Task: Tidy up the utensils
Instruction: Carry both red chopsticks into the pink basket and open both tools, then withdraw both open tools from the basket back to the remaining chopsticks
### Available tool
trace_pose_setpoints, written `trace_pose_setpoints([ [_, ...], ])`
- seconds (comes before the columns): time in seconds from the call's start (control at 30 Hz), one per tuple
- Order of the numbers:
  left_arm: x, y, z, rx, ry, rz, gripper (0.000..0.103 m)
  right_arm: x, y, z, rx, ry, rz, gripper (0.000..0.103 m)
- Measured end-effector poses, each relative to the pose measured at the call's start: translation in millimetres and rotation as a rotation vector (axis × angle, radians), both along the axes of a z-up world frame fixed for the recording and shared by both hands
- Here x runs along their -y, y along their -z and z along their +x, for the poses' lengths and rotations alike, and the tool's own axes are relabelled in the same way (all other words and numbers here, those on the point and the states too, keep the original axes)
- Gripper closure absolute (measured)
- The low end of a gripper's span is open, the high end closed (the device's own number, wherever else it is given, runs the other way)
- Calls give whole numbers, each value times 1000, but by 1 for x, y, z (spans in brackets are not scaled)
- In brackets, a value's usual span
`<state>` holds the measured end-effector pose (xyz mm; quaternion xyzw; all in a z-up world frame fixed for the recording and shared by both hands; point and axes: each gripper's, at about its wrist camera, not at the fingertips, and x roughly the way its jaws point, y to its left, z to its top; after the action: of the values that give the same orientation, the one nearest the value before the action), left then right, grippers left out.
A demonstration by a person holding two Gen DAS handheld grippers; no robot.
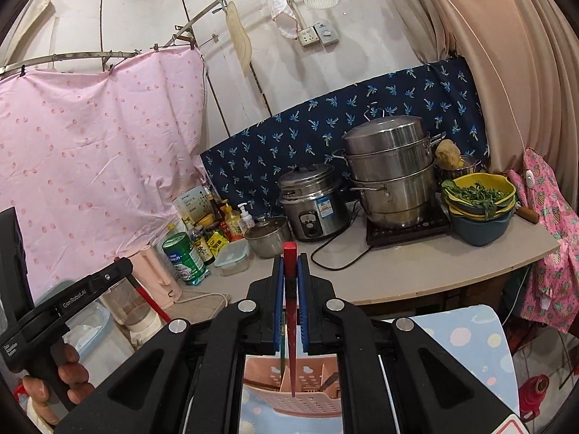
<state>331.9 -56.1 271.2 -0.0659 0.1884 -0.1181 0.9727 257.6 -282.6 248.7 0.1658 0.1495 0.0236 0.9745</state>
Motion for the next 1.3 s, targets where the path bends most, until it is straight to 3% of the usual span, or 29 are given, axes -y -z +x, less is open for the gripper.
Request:
trace_pose_setpoints([
  [0.3, 7, 42, 31, -62, -13, 24, 96, -2, 40, 45, -91, 2, -16, 96],
  [0.6, 6, 73, 43, -127, -15, 46, 96, -3, 73, 61, -159, -2, -16, 95],
  [0.67, 6, 75, 42, -125, -25, 54, 92, -4, 77, 62, -171, -7, -22, 95],
  [0.73, 6, 77, 41, -126, -36, 64, 65, -5, 78, 61, -169, -3, -26, 92],
  [0.77, 6, 77, 40, -120, -44, 67, 62, -6, 78, 61, -169, -4, -32, 91],
  [0.93, 6, 78, 35, -120, -45, 80, 55, -11, 73, 55, -150, -1, -50, 78],
  [1.3, 6, 76, 11, -112, -45, 102, 54, -17, 68, 32, -141, -11, -56, 75],
])
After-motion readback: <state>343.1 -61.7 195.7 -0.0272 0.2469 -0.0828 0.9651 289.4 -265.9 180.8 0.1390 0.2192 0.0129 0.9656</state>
